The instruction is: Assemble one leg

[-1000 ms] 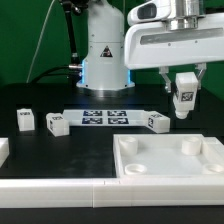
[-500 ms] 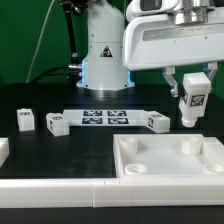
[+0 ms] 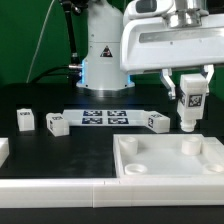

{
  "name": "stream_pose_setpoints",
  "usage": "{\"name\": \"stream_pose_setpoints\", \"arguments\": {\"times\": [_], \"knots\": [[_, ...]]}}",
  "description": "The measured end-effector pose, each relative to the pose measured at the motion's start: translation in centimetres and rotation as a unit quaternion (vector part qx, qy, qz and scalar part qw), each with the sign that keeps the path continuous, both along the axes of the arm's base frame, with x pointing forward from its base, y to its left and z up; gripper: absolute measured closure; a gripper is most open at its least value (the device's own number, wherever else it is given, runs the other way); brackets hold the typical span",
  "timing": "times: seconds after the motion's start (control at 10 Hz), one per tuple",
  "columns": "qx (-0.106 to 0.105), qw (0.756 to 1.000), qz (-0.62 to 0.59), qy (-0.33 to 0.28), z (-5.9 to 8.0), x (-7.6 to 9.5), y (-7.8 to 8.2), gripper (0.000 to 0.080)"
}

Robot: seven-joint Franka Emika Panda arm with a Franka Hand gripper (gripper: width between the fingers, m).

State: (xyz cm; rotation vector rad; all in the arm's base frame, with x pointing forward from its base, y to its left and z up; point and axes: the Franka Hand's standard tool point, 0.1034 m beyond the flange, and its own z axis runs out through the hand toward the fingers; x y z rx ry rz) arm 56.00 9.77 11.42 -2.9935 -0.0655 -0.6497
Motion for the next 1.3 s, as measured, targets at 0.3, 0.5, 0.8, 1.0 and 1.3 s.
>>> {"name": "stream_pose_setpoints", "arguments": {"times": [0.3,0.5,0.8,1.0,1.3], "knots": [[0.003,1.0,-0.001,-0.011,-0.5,3.0,0.5,0.0509],[0.003,1.0,-0.001,-0.01,-1.8,3.4,0.7,0.0509],[0.002,1.0,0.004,-0.002,-4.0,3.2,1.8,0.0509],[0.004,1.0,0.01,0.004,-4.1,3.6,2.5,0.0509],[0.002,1.0,0.011,0.007,-4.1,3.3,2.3,0.0509]]}}
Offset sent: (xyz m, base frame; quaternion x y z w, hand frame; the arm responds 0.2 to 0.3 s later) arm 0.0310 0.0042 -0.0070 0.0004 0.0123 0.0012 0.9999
